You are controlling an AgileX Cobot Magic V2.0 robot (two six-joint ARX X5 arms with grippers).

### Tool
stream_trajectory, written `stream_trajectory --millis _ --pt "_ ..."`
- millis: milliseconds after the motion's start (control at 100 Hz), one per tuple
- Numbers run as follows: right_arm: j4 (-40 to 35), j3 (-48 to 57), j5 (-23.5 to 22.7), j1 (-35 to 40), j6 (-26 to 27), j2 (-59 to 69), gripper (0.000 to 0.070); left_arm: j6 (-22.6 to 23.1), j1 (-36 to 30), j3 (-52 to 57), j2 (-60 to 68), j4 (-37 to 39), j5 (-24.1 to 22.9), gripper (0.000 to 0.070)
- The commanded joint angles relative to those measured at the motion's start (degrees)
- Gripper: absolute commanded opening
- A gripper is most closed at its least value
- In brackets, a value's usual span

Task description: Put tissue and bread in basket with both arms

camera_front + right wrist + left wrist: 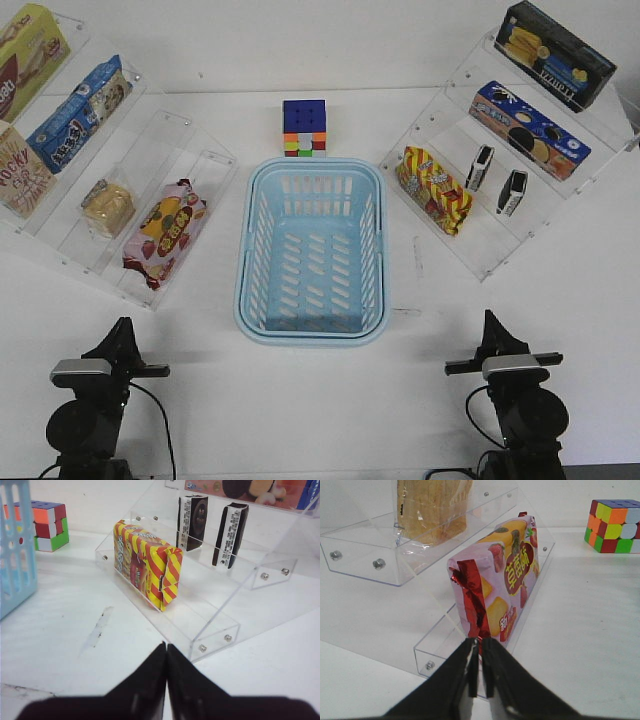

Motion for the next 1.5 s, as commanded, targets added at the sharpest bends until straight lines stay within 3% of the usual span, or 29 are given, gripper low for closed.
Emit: stream_trajectory --millis 0,800,940,1060,1250,1430,1490 --pt "0.7 -0.1 0.0 0.0 1.0 0.0 0.0000 -0.5 0.0 -1.2 -0.1 0.9 0.0 0.0001" --pt "2.2 -0.1 -1.4 0.1 1.5 0.0 0.0000 -0.5 0.0 -1.2 -0.1 0.9 0.0 0.0001" --pt "3.8 -0.1 -3.2 0.0 8.1 0.0 0.0000 -0.5 0.0 -1.2 -0.1 0.9 0.0 0.0001" --pt "4.3 1.1 -1.9 0.0 20.4 0.0 0.0000 -0.5 0.0 -1.2 -0.1 0.9 0.0 0.0001" --pt "-7.1 12.7 6.9 -0.1 27.6 5.4 0.0000 -0.5 0.0 -1.2 -0.1 0.9 0.0 0.0001" --pt "-11.5 25.8 7.9 -0.4 22.6 23.8 0.0000 -0.5 0.0 -1.2 -0.1 0.9 0.0 0.0001" --pt "-11.8 30.1 7.8 -0.4 20.1 30.0 0.0100 -0.5 0.0 -1.2 -0.1 0.9 0.0 0.0001"
